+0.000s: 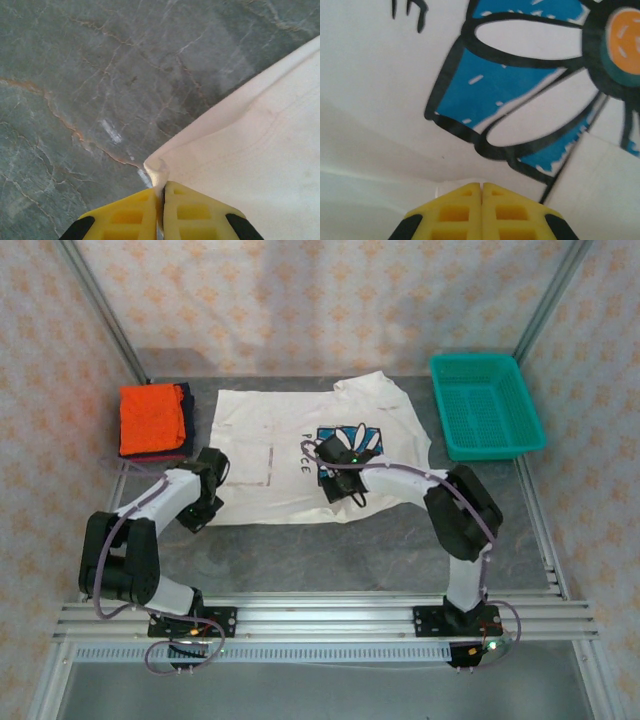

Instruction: Fold and stack the t-shirts

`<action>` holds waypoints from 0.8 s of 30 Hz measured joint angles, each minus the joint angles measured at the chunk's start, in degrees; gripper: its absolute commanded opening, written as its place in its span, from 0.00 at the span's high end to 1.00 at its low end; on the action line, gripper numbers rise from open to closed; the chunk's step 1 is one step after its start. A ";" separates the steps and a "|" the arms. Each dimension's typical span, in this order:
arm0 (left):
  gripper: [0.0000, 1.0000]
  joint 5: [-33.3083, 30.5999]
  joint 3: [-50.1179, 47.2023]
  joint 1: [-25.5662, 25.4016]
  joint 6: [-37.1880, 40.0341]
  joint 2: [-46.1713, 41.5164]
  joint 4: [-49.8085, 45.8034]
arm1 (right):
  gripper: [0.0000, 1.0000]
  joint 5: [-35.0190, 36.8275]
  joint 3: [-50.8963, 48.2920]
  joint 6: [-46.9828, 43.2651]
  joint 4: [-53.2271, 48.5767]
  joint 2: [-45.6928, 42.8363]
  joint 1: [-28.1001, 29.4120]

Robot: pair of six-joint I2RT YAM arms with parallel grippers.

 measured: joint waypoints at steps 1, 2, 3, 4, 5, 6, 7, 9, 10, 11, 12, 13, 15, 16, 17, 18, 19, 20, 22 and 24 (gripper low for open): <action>0.91 -0.22 -0.81 0.00 0.00 -0.66 -0.02 | 1.00 0.57 -1.68 0.74 0.37 -2.34 0.00; 0.91 -0.39 -1.29 0.00 0.00 -1.11 0.00 | 1.00 1.33 -3.72 1.49 0.90 -5.01 0.00; 0.91 -0.61 -1.64 0.00 0.00 -1.51 -0.02 | 1.00 1.84 -5.44 2.19 1.01 -7.48 0.00; 0.91 -0.81 -1.86 0.00 0.00 -1.79 -0.02 | 1.00 2.43 -8.09 2.99 1.66 -11.54 0.00; 0.91 -0.98 -1.97 0.00 0.00 -2.03 -0.02 | 1.00 3.13 -9.75 3.82 2.27 -14.10 0.00; 0.91 -1.25 -2.03 0.00 0.02 -2.14 -0.02 | 1.00 3.96 -12.09 4.94 2.89 -17.70 0.00; 0.91 -1.44 -2.08 0.00 0.02 -2.25 -0.02 | 0.98 4.59 -15.15 6.23 4.59 -21.59 0.00; 0.91 -1.66 -2.47 0.00 0.04 -2.34 0.00 | 0.91 6.10 -21.11 9.25 4.76 -30.03 0.00; 0.91 -1.68 -2.75 0.00 0.04 -2.38 0.00 | 0.89 6.36 -24.44 11.10 5.14 -34.45 0.00; 0.91 -1.68 -3.06 0.00 0.04 -2.43 0.00 | 0.87 6.60 -26.91 12.81 4.92 -37.94 0.00; 0.91 -1.68 -3.39 0.00 0.04 -2.54 0.00 | 0.72 6.58 -29.59 14.62 4.90 -41.68 0.00; 0.91 -1.77 -3.72 0.00 0.04 -2.64 -0.02 | 0.57 6.56 -31.87 16.15 4.57 -44.63 0.00; 0.91 -1.86 -4.31 0.00 0.07 -2.75 0.02 | 0.34 5.46 -36.87 19.43 3.93 -51.32 -0.02; 0.91 -1.88 -4.48 0.00 0.07 -2.75 -0.02 | 0.26 4.72 -38.47 20.63 3.32 -53.66 0.00; 0.91 -1.92 -4.55 0.00 0.11 -2.75 -0.02 | 0.24 4.24 -39.67 21.81 2.71 -55.67 0.02; 0.90 -2.03 -4.57 0.00 0.15 -2.75 -0.02 | 0.22 3.85 -40.85 23.30 2.03 -58.23 0.00; 0.91 -2.08 -4.57 0.00 0.17 -2.75 0.00 | 0.22 3.89 -41.59 24.30 1.46 -60.33 0.00; 0.91 -2.08 -4.57 0.00 0.20 -2.75 0.00 | 0.22 4.33 -41.94 25.05 0.83 -62.31 0.00; 0.91 -2.12 -4.57 0.00 0.20 -2.75 0.00 | 0.22 5.18 -41.79 25.83 0.57 -64.46 -0.22; 0.90 -2.27 -4.57 0.00 0.22 -2.58 0.00 | 0.22 6.03 -39.93 25.68 -0.28 -62.40 -0.85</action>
